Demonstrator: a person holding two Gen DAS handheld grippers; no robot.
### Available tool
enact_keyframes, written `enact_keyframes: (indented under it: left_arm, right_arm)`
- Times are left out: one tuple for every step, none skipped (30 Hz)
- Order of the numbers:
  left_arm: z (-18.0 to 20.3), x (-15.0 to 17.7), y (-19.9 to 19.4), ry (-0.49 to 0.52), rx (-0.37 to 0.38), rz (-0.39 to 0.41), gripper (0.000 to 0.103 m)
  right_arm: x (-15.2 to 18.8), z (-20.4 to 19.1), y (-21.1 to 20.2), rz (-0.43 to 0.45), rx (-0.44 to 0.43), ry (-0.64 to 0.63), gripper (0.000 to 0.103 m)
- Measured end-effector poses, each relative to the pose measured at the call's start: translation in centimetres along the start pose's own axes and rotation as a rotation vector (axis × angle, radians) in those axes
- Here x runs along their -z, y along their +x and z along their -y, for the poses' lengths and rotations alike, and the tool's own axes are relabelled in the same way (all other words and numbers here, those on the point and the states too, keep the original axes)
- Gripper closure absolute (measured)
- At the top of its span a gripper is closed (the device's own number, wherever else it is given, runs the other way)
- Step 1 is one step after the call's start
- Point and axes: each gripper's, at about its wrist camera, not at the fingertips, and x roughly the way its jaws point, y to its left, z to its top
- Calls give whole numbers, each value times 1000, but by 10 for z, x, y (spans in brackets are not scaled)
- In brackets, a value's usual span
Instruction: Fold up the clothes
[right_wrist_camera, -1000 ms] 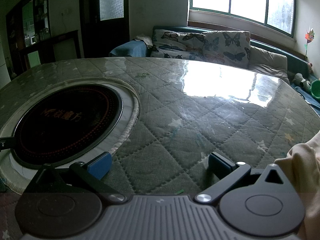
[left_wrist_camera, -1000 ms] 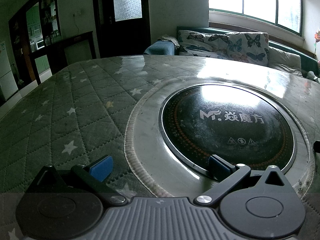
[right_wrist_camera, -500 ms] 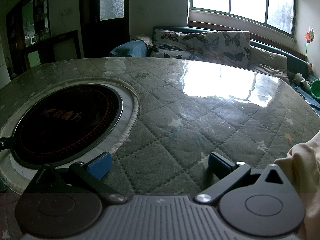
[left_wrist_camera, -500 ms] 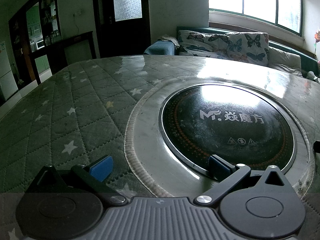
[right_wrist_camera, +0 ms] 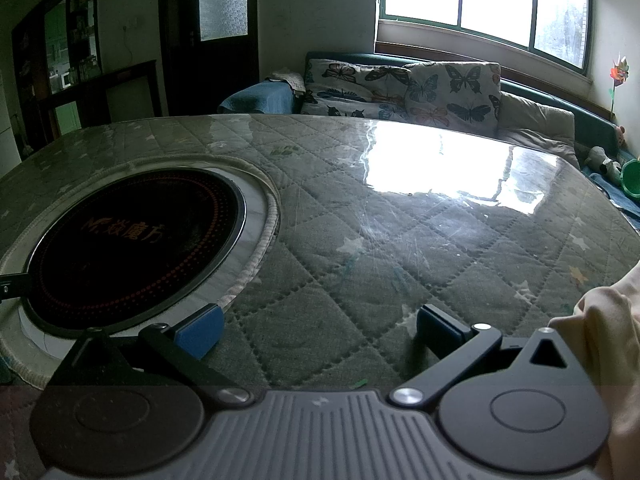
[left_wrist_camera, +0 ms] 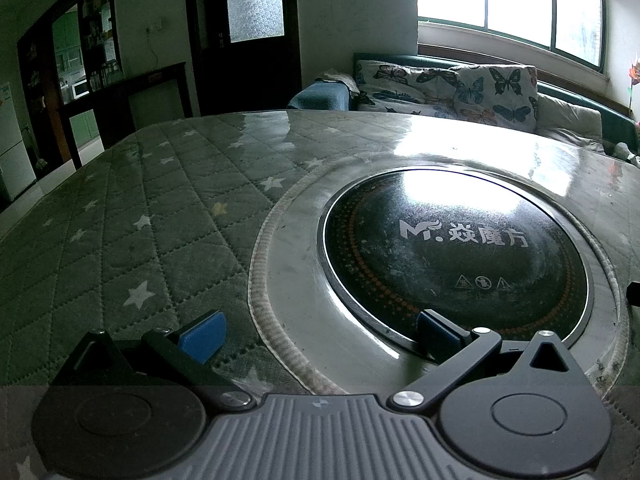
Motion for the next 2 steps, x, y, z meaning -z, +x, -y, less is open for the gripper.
enact_keyframes:
  left_arm:
    - [0, 0, 0, 0, 1, 0, 0]
    - [0, 0, 0, 0, 1, 0, 0]
  right_arm:
    - [0, 0, 0, 0, 0, 0, 0]
    - [0, 0, 0, 0, 0, 0, 0]
